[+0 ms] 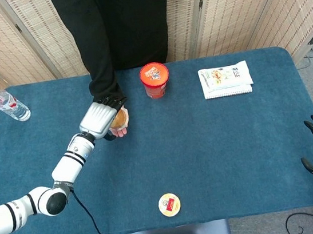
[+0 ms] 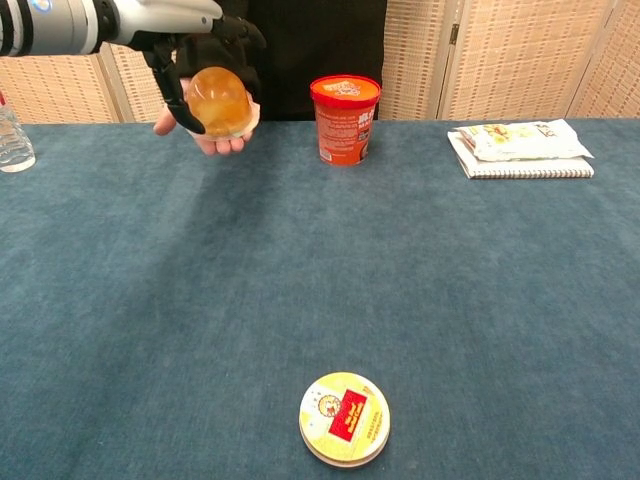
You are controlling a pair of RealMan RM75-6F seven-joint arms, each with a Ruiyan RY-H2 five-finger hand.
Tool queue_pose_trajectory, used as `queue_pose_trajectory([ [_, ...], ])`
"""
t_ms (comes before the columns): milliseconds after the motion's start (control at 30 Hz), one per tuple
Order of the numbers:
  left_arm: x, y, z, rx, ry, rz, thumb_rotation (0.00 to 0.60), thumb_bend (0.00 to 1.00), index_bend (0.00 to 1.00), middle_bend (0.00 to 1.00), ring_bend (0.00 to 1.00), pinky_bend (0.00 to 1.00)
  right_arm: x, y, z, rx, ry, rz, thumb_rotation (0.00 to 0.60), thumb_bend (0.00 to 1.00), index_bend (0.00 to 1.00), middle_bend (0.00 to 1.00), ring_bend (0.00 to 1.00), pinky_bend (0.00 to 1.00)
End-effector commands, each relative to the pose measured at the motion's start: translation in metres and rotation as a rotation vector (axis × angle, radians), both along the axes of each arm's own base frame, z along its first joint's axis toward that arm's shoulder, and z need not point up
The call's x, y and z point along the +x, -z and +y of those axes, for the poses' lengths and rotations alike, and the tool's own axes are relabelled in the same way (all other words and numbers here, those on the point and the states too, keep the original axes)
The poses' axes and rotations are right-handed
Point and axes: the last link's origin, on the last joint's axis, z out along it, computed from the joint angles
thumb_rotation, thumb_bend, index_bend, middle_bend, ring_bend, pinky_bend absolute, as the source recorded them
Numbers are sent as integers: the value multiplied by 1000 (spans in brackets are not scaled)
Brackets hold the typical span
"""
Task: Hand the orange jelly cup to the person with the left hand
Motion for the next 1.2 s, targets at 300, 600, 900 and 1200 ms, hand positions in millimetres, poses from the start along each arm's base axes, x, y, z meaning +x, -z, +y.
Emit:
queue_pose_trajectory([
  [300,-72,-59,-107,166,-113,-136,600,114,1,123,67,312,0,-3,8,14,-28,-6,600,232,0,0,0,0],
  [600,-216,-103,-212,445,-157,-294,600,113,0,73,38,295,3,18,-4,47,-2,58,600,232,0,0,0,0],
  [900,-284,-119,-229,761,-323,-215,600,111,0,17,0,254,2,36,-27,55,81,104,600,232,0,0,0,0],
  [1200,-282,-107,-231,647,-350,-221,600,111,0,5,0,231,1,38,-24,75,88,106,600,233,0,0,0,0],
])
